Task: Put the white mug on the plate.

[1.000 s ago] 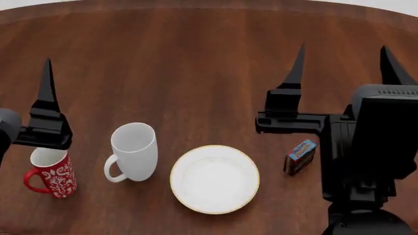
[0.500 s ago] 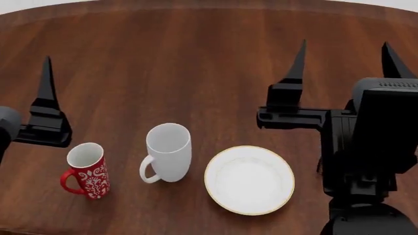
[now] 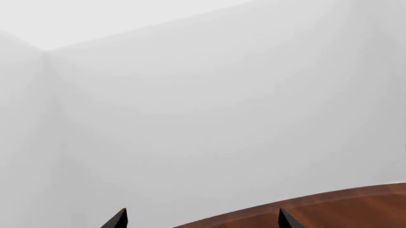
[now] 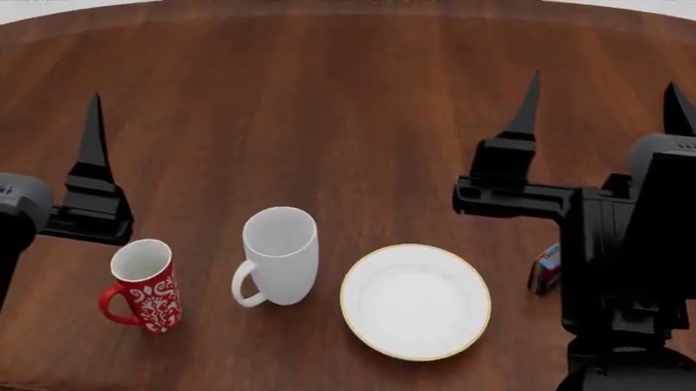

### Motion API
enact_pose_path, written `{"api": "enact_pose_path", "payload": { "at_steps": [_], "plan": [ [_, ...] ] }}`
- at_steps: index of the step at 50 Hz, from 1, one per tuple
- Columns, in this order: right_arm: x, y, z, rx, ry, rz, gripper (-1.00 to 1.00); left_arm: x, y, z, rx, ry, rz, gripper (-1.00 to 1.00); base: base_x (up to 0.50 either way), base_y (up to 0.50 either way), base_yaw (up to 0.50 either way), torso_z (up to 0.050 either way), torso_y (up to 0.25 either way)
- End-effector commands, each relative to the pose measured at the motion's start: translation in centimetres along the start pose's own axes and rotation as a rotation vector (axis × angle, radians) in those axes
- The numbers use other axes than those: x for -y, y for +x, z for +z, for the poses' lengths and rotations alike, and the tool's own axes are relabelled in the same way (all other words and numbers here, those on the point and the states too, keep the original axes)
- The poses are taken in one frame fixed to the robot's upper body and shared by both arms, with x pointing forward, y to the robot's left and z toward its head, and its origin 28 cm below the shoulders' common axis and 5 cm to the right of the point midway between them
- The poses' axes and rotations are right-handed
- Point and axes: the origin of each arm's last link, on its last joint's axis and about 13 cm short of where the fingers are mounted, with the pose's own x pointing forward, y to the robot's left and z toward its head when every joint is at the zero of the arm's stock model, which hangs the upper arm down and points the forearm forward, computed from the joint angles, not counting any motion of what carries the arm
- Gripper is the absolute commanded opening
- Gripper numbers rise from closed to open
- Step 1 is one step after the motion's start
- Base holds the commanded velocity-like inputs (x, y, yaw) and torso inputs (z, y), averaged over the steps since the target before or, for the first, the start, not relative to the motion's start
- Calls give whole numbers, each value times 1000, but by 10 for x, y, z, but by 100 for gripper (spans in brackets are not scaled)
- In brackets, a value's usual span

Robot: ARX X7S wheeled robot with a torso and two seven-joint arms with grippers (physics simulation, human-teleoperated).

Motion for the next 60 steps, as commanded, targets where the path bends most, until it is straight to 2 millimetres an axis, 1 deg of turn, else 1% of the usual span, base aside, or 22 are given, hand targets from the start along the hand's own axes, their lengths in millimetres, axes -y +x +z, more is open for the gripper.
{"api": "enact_pose_path", "payload": {
  "at_steps": [1, 11, 34, 46, 50, 53, 54, 56, 60],
  "plan": [
    [3, -1, -3, -10, 16, -10, 100, 3, 0, -2, -7, 0, -10, 100, 152, 0, 0, 0, 0],
    [2, -2, -2, -11, 18, -5, 100, 2, 0, -2, -10, -1, -8, 100, 245, 0, 0, 0, 0],
    [3, -4, -3, -10, 21, -3, 100, 2, -2, -3, -18, 0, -9, 100, 342, 0, 0, 0, 0],
    [5, -7, -4, -11, 26, -4, 100, 4, -5, 0, -44, -10, -44, 100, 8, 0, 0, 0, 0],
    [5, -8, -5, -13, 29, -5, 100, 3, -5, 6, -68, -12, -56, 100, 0, 0, 0, 0, 0],
    [6, -9, -5, -17, 30, -6, 100, 5, -9, 13, -77, -31, -134, 100, 0, 0, 0, 0, 0],
    [6, -9, -6, -17, 29, -6, 100, 5, -8, 15, -119, 3, -132, 100, 0, 0, 0, 0, 0],
    [7, -10, -6, -19, 29, -8, 100, 7, -11, 24, -139, 57, -187, 100, 0, 0, 0, 0, 0],
    [7, -10, -6, -20, 27, -6, 100, 7, -14, 37, -191, 63, -266, 100, 0, 0, 0, 0, 0]
  ]
}}
